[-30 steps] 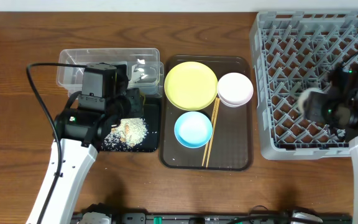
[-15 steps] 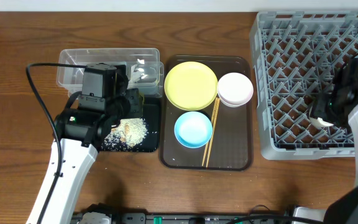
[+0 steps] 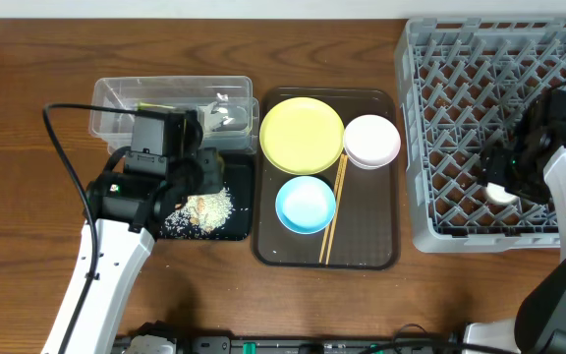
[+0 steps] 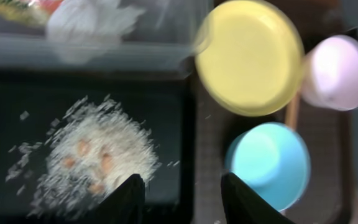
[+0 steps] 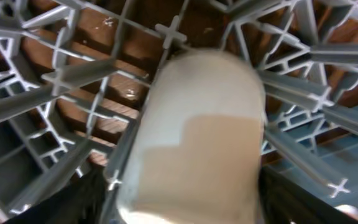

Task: Sort waste into correct bins and load items into the dishwasher rack
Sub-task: 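Grasp light-blue bowl with right gripper and lift it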

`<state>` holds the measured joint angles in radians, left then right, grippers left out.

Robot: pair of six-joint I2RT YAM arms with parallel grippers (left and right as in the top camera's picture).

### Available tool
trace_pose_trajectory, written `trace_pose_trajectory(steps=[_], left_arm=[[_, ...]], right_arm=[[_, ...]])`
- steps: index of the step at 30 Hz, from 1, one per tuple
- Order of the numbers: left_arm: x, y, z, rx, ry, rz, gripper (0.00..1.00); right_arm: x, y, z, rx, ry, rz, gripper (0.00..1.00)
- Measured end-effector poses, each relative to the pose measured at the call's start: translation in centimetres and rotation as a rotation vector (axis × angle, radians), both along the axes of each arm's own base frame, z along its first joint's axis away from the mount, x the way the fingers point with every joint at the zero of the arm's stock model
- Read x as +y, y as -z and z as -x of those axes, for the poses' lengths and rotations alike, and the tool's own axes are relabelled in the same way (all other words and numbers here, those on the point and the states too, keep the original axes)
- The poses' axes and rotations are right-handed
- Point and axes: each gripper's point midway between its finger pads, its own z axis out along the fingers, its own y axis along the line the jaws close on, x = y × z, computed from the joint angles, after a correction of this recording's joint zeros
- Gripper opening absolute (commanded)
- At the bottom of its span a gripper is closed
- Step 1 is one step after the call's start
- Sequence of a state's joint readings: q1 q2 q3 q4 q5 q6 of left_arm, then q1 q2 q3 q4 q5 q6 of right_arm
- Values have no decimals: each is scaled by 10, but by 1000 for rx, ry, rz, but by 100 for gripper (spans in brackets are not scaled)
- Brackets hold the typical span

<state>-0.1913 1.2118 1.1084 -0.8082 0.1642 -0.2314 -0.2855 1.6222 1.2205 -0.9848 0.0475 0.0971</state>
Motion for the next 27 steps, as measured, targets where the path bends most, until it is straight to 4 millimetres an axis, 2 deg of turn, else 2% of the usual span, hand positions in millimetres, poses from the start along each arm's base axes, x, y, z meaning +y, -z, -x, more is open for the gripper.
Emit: trace_pose_trajectory(steps=[4, 8, 11, 14, 20, 24, 27], left_arm=[[12, 7, 7, 36, -32, -60, 45], [18, 8, 9, 43, -47, -88, 44], [19, 8, 8, 42, -51, -94, 44], [20, 9, 8, 41, -54, -99, 44], [27, 9, 8, 43, -82, -128, 44], [32, 9, 8, 40, -110, -144, 44], [33, 9, 8, 39, -119, -148, 44]], right_arm=[[2, -12, -6, -44, -4, -10, 82], [12, -44, -18, -169, -25, -46, 79], [36, -72, -29, -283, -85, -116, 79], [70, -84, -34, -327, -175, -180, 78], [147, -80, -33, -296, -380, -269, 70], [191, -63, -20, -231, -500, -307, 66], [221, -44, -11, -165, -582, -327, 66]])
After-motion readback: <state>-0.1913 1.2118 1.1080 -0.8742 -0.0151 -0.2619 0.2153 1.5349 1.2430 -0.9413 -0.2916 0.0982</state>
